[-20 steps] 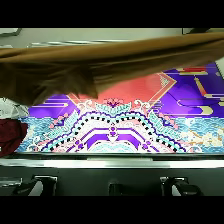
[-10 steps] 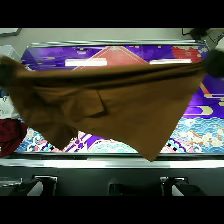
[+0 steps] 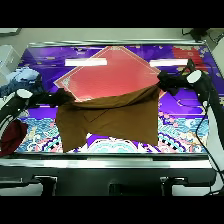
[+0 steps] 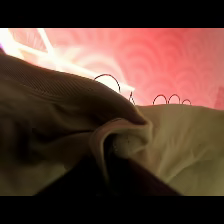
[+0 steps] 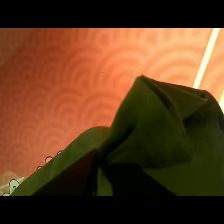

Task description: Fold the clothes and pants, and hang the long-sleeved shirts on hangers.

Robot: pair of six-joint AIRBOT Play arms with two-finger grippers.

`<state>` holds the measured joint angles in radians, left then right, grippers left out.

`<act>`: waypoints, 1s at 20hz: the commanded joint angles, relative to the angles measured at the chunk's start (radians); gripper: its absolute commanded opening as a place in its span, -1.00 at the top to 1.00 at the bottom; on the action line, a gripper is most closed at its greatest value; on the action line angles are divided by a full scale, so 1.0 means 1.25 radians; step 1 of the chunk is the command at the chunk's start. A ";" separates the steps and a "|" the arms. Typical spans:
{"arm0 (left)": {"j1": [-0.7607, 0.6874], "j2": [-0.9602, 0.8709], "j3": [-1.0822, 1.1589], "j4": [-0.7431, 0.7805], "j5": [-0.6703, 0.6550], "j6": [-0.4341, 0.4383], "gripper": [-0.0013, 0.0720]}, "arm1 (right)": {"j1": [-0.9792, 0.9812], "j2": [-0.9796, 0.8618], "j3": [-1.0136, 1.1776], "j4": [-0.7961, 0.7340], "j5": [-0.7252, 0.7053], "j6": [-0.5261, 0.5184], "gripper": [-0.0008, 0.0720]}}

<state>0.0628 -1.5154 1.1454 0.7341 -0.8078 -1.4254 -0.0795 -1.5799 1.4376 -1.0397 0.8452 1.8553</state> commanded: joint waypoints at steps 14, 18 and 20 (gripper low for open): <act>0.340 -0.070 -0.115 0.115 -0.348 0.168 -0.39 | -0.298 0.127 -0.286 -0.117 0.521 -0.246 -0.54; 0.316 -0.124 -0.114 0.012 -0.343 0.222 -0.38 | -0.298 0.127 -0.286 -0.067 0.523 -0.246 -0.54; 0.291 -0.142 -0.114 -0.001 -0.323 0.227 -0.35 | -0.298 0.127 -0.286 -0.048 0.531 -0.246 -0.54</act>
<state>0.4541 -1.6573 1.0157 0.7769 -1.2602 -1.1828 -0.4503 -1.4239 1.0893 -1.1435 1.4929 1.5517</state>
